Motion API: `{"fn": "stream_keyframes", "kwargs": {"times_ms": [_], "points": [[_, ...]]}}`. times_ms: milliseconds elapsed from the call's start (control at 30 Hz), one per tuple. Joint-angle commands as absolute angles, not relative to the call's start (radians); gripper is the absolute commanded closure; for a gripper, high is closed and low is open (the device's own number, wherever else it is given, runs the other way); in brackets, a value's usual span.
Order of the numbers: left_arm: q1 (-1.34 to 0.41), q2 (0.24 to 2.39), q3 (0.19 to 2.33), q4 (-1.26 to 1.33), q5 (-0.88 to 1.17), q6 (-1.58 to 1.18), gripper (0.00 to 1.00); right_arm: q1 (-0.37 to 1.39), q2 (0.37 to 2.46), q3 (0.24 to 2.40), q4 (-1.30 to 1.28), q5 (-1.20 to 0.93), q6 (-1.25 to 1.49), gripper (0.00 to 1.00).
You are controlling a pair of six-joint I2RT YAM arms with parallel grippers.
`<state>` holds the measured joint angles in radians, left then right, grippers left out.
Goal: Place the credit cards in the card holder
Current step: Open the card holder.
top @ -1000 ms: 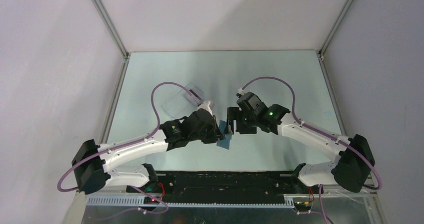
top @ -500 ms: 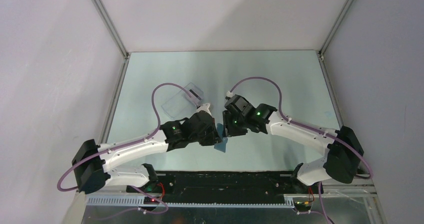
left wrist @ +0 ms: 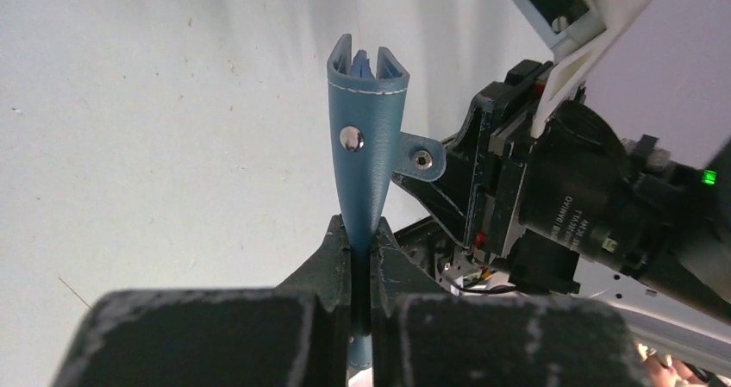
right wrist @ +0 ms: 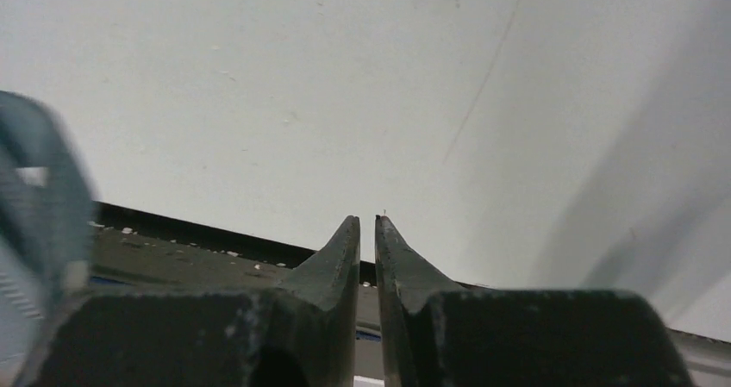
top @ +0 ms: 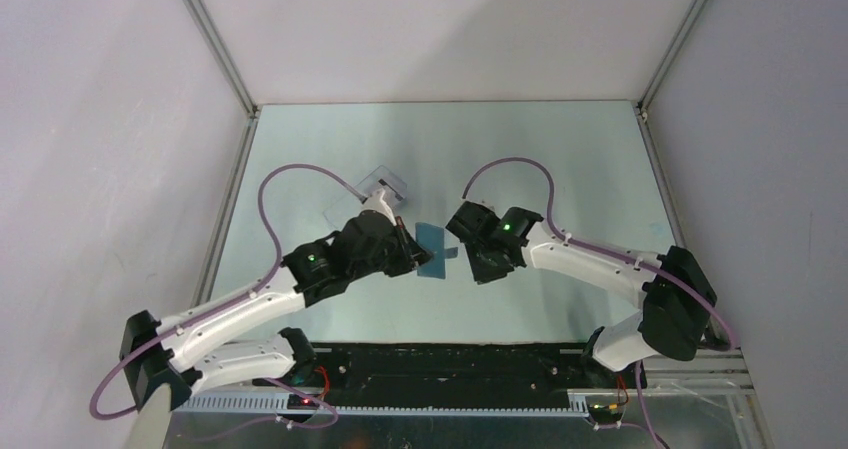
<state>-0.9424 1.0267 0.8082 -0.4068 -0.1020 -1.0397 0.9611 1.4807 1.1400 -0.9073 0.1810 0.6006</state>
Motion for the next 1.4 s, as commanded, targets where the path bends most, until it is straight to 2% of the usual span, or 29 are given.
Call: {"fn": "stream_keyframes", "kwargs": {"times_ms": [0,33,100,267,333,500,567,867,1000,1067,1100,1133,1167,1333,1367], "points": [[-0.905,0.962,0.788,-0.359,-0.079,-1.027,1.00,0.925,1.436,1.146,-0.968,0.230,0.580,0.82],[-0.898,0.948,0.785,-0.358,-0.067,-1.015,1.00,0.907,1.422,1.147,-0.953,0.216,0.565,0.80],[-0.892,0.927,0.773,-0.359,-0.052,-1.005,1.00,0.882,1.362,1.146,-0.921,0.160,0.543,0.66],[-0.880,0.900,0.741,-0.358,-0.016,-0.991,1.00,0.822,1.188,1.133,-0.785,-0.112,0.502,0.19],[-0.881,0.903,0.740,-0.357,-0.009,-0.985,1.00,0.809,1.158,1.130,-0.733,-0.190,0.511,0.10],[-0.880,0.912,0.752,-0.356,0.030,-0.977,1.00,0.796,1.200,1.129,-0.649,-0.322,0.559,0.07],[-0.880,0.914,0.756,-0.356,0.036,-0.973,1.00,0.805,1.233,1.129,-0.623,-0.342,0.583,0.08],[-0.880,0.901,0.738,-0.355,0.043,-0.973,1.00,0.818,1.409,1.202,-0.672,-0.267,0.621,0.42],[-0.881,0.892,0.728,-0.356,0.045,-0.976,1.00,0.806,1.442,1.207,-0.669,-0.291,0.625,0.61],[-0.881,0.888,0.721,-0.356,0.039,-0.980,1.00,0.803,1.444,1.207,-0.666,-0.299,0.619,0.79],[-0.881,0.885,0.719,-0.355,0.038,-0.982,1.00,0.803,1.442,1.205,-0.662,-0.301,0.615,0.84],[-0.881,0.884,0.716,-0.355,0.037,-0.984,1.00,0.802,1.437,1.203,-0.658,-0.308,0.611,0.95],[-0.881,0.884,0.716,-0.355,0.037,-0.985,1.00,0.801,1.435,1.201,-0.653,-0.311,0.603,0.98],[-0.881,0.888,0.712,-0.355,0.040,-0.982,0.97,0.798,1.385,1.182,-0.641,-0.324,0.585,1.00],[-0.881,0.889,0.713,-0.356,0.041,-0.977,0.83,0.794,1.364,1.177,-0.639,-0.326,0.580,1.00]]}}
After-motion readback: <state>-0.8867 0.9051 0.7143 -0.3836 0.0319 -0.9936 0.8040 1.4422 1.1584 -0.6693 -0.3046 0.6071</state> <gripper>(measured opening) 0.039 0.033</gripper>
